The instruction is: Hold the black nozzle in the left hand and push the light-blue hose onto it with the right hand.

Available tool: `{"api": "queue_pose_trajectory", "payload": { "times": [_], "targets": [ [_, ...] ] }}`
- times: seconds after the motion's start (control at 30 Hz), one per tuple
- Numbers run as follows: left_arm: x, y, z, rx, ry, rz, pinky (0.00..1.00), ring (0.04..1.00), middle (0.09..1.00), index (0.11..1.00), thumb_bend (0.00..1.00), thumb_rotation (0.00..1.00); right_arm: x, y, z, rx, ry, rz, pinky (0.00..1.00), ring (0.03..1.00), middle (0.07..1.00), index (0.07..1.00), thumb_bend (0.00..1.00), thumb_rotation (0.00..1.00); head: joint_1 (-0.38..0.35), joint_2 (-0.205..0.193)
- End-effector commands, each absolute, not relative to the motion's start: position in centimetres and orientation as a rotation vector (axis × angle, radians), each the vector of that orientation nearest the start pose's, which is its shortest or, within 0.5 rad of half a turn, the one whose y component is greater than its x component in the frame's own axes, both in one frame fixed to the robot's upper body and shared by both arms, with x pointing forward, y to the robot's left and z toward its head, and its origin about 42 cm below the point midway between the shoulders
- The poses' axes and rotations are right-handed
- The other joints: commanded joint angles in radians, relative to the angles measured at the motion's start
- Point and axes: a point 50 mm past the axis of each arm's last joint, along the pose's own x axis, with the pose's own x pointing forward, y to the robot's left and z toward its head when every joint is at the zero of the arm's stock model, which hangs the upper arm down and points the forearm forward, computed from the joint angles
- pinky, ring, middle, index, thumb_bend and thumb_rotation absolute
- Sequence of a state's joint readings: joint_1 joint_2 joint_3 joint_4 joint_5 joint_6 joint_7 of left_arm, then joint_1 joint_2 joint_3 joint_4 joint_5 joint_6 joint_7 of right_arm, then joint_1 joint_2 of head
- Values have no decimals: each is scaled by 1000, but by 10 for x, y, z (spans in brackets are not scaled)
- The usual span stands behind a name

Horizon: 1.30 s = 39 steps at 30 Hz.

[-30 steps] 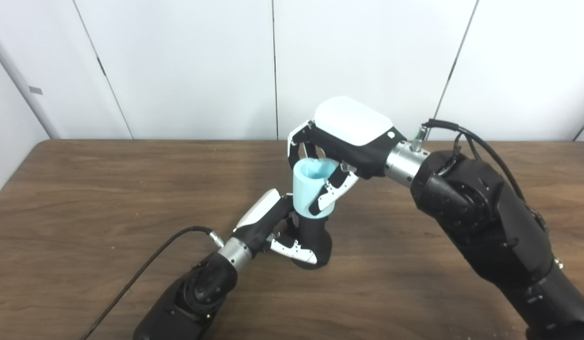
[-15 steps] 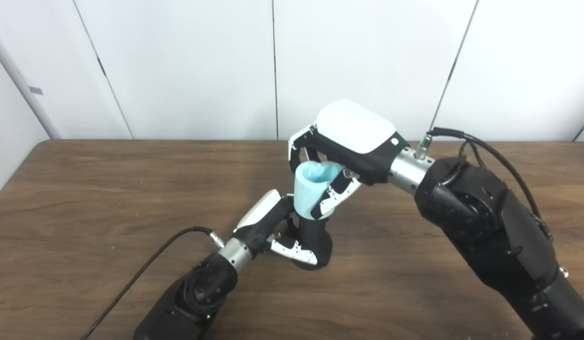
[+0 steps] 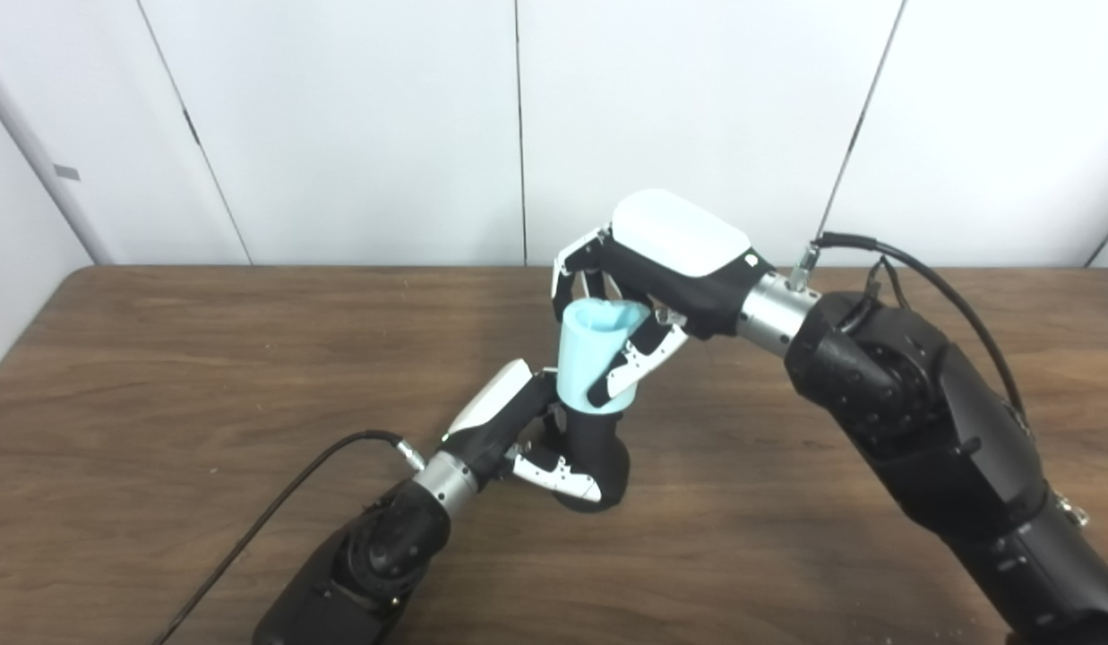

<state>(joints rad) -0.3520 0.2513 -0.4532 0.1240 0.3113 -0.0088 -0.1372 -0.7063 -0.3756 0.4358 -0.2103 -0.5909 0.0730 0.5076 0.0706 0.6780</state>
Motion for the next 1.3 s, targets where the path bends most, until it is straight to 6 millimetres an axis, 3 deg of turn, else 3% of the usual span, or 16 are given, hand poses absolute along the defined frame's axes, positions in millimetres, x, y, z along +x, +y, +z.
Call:
{"api": "queue_pose_trajectory", "payload": {
  "times": [0.0, 0.4, 0.8, 1.27],
  "targets": [
    [344, 164, 96, 777, 50, -646, 279, 361, 479, 485, 526, 0, 395, -131, 300, -1293, -481, 777, 78, 155, 268, 484, 514, 120, 3, 2],
    [343, 163, 98, 770, 43, -646, 262, 343, 473, 487, 526, 0, 405, -119, 310, -1294, -423, 759, 104, 182, 296, 488, 514, 117, 4, 4],
    [344, 164, 98, 780, 41, -650, 260, 343, 474, 486, 526, 0, 400, -121, 302, -1307, -393, 814, 91, 176, 296, 486, 515, 122, 4, 4],
    [343, 164, 97, 775, 46, -650, 265, 343, 474, 487, 526, 0, 380, -123, 319, -1193, -332, 1012, 95, 177, 282, 485, 516, 130, 1, 3]
  ]
}}
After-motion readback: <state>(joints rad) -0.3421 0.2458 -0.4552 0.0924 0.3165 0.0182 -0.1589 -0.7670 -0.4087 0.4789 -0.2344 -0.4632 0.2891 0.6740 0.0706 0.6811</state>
